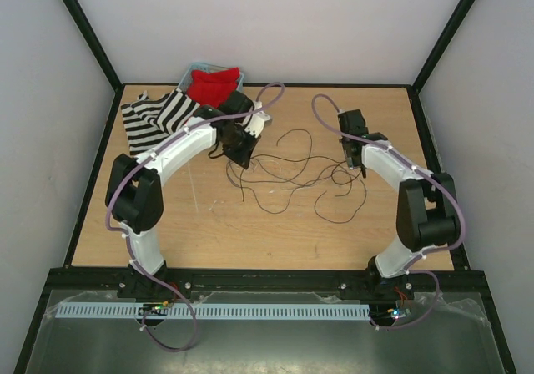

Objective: Zip-tie the wires
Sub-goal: Straighten the cable at the center of the board.

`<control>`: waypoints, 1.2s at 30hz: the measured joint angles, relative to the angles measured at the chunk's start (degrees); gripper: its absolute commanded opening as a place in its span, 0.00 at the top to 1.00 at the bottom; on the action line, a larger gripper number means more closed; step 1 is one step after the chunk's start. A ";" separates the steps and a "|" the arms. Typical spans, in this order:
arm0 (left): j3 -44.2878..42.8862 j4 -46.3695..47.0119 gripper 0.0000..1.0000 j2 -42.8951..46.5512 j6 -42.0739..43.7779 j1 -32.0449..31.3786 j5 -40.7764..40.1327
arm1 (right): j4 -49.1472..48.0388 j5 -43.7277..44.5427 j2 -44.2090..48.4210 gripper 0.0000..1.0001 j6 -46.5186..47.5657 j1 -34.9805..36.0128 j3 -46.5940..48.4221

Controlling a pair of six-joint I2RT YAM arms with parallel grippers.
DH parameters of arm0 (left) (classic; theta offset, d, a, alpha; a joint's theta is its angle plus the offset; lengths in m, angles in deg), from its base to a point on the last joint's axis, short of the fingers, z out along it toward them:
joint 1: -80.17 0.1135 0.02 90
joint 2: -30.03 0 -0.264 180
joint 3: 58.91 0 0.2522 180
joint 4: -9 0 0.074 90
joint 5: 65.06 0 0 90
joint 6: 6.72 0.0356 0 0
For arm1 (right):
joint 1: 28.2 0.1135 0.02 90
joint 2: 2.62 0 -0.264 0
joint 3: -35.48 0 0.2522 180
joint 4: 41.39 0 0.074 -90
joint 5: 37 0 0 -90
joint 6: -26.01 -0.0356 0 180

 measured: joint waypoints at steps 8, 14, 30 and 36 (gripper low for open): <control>-1.99 -1.92 1.00 -1.86 1.49 2.43 -0.20 | -1.31 -6.58 -6.60 0.85 -1.62 1.18 0.00; -2.05 -3.65 1.00 -6.43 2.38 3.63 -0.42 | -2.62 -11.56 -6.80 0.54 -2.14 1.18 0.00; -2.05 -4.37 1.00 -8.90 2.54 3.96 -0.44 | -3.21 -24.20 3.19 0.45 -3.50 1.18 0.33; -2.05 -4.42 1.00 -8.87 2.54 3.96 -0.46 | -3.72 -31.71 10.49 0.46 -4.44 2.27 -6.69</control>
